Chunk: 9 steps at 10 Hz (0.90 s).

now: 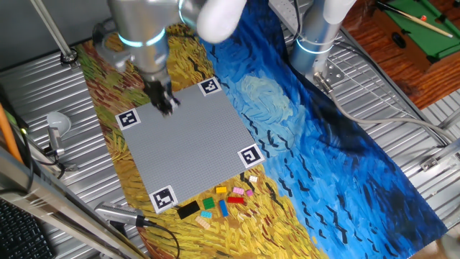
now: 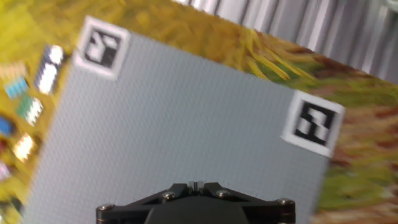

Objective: Stack small Lego blocks randomly, one at a time

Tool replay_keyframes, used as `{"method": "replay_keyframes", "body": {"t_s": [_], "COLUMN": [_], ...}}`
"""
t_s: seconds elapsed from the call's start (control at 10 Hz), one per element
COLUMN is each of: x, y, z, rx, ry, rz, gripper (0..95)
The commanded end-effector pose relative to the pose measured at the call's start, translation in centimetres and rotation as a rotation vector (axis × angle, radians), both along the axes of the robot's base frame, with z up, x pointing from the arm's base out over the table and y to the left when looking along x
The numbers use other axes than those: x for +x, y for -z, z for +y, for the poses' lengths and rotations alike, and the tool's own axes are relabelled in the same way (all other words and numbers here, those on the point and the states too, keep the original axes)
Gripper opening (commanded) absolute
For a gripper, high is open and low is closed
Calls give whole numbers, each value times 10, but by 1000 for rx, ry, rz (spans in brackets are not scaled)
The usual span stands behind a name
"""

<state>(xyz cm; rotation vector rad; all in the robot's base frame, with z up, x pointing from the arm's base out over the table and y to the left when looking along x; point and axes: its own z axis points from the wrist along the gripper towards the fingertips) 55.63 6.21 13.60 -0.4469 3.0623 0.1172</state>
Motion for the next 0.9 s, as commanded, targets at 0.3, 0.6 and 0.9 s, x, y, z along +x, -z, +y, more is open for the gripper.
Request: {"method": "replay_keyframes", "body": {"t_s": [0.3,0.6,0.9], "x": [3,3,-3], "y": [6,6,18], "z": [32,32,43], "rx": [-9,-10,6], "ry": [2,-78,-33], "rz": [8,13,32], "gripper": [0,0,0]}}
